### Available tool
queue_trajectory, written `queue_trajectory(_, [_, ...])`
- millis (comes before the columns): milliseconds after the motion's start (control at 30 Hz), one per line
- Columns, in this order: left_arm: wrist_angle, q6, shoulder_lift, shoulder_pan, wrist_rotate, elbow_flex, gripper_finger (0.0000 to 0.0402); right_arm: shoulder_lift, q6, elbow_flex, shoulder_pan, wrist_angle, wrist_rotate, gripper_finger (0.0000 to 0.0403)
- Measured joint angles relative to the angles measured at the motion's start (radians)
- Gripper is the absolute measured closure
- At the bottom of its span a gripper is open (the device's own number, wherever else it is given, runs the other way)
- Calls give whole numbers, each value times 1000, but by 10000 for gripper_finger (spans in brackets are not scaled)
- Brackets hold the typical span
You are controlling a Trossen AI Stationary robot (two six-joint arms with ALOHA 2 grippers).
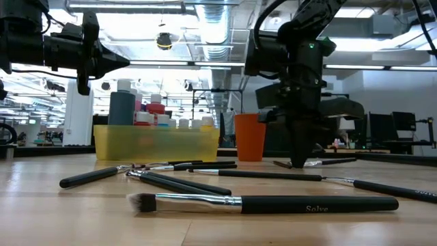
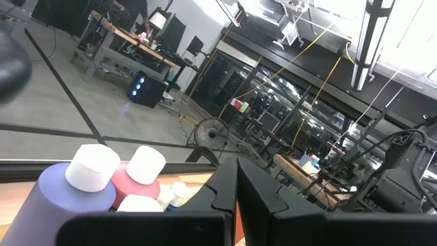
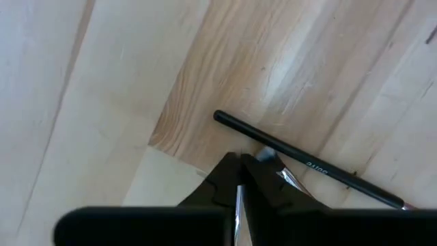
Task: Pick & Place Paint Supplies
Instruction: Put the silver paint brush into the orange cup
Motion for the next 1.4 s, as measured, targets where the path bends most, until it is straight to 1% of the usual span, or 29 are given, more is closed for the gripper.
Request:
queue_trajectory(233, [0, 0, 0, 0, 0, 0, 400, -10, 47, -2, 13, -4, 2, 400])
queue_trajectory(300, [0, 0, 0, 0, 0, 0, 400, -22, 66, -4, 18, -12, -14, 401])
queue_trajectory(500, [0, 0, 0, 0, 0, 0, 400, -152, 122, -4, 10, -20, -19, 402])
queue_trajectory(567, [0, 0, 0, 0, 0, 0, 400, -212, 145, -4, -2, 6, -19, 402])
queue_trajectory(667, [0, 0, 0, 0, 0, 0, 400, -324, 187, -3, -39, 109, -19, 402])
queue_trajectory(767, [0, 0, 0, 0, 0, 0, 400, -433, 212, -3, -106, 247, -19, 403])
queue_trajectory(867, [0, 0, 0, 0, 0, 0, 400, -520, 224, -2, -200, 383, -16, 403])
queue_trajectory(967, [0, 0, 0, 0, 0, 0, 400, -564, 258, -2, -307, 510, -35, 403])
queue_trajectory(1067, [0, 0, 0, 0, 0, 0, 400, -572, 314, -2, -401, 627, -103, 403])
queue_trajectory(1167, [0, 0, 0, 0, 0, 0, 400, -564, 341, -2, -461, 698, -181, 403])
queue_trajectory(1233, [0, 0, 0, 0, 0, 0, 400, -531, 342, 2, -469, 744, -214, 403])
queue_trajectory(1300, [-1, 0, 0, 0, 0, 0, 400, -497, 349, -4, -476, 732, -234, 403])
queue_trajectory(1400, [0, 0, 0, 0, 0, 0, 400, -431, 341, -2, -468, 759, -259, 403])
